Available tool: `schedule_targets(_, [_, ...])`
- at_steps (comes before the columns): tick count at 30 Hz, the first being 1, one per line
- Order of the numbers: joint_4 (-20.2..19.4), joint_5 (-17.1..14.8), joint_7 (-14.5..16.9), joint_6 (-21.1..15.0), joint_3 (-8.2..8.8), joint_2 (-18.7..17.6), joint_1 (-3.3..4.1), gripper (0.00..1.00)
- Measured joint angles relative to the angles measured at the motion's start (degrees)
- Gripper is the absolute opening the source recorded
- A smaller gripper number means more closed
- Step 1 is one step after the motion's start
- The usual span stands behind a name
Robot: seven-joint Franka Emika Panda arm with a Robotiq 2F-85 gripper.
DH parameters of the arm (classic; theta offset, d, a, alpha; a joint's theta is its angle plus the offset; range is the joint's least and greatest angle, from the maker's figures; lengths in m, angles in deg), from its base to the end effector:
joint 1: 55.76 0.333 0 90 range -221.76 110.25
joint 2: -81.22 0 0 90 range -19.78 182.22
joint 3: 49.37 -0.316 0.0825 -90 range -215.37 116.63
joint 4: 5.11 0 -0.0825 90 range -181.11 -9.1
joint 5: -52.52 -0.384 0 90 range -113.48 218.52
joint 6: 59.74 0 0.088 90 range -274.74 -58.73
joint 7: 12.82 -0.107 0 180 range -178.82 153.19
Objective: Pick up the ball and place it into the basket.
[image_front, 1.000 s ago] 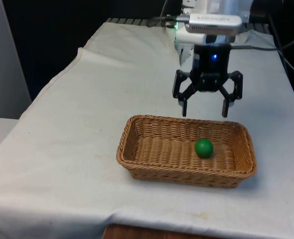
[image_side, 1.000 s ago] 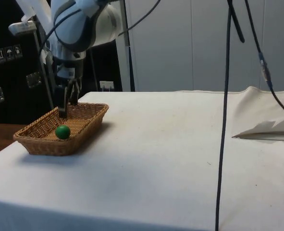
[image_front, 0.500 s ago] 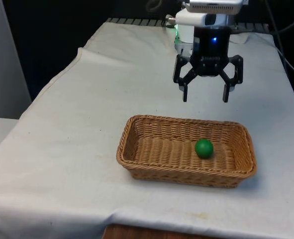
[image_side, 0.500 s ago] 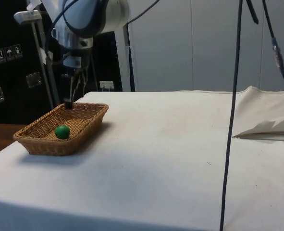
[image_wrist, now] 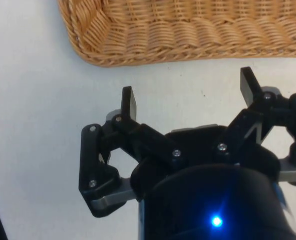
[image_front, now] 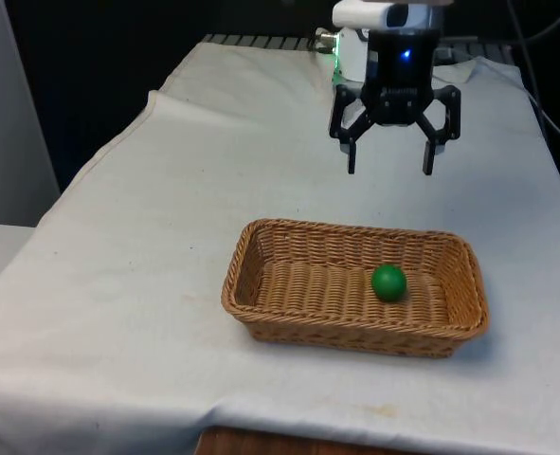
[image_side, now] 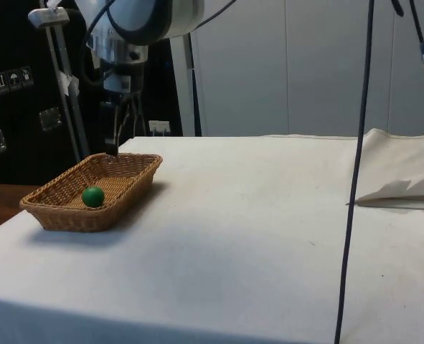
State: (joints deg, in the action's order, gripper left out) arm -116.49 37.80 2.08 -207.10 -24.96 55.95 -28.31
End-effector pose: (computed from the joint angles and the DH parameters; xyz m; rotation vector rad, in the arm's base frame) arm 0.6392 0.0465 0.2956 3.0751 0.2610 0.3643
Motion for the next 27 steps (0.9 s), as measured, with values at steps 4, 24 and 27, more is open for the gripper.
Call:
schedule_targets(4, [-1.4,0.8,-1.1,0.1,0.00,1.8,0.11,1.00])
schedule_targets(24, [-4.4,2.2,-5.4,2.1,0.00,4.5,0.17,1.00])
schedule_targets(27, [-4.8,2.8,-6.5,2.3,0.00,4.9,0.23,1.00])
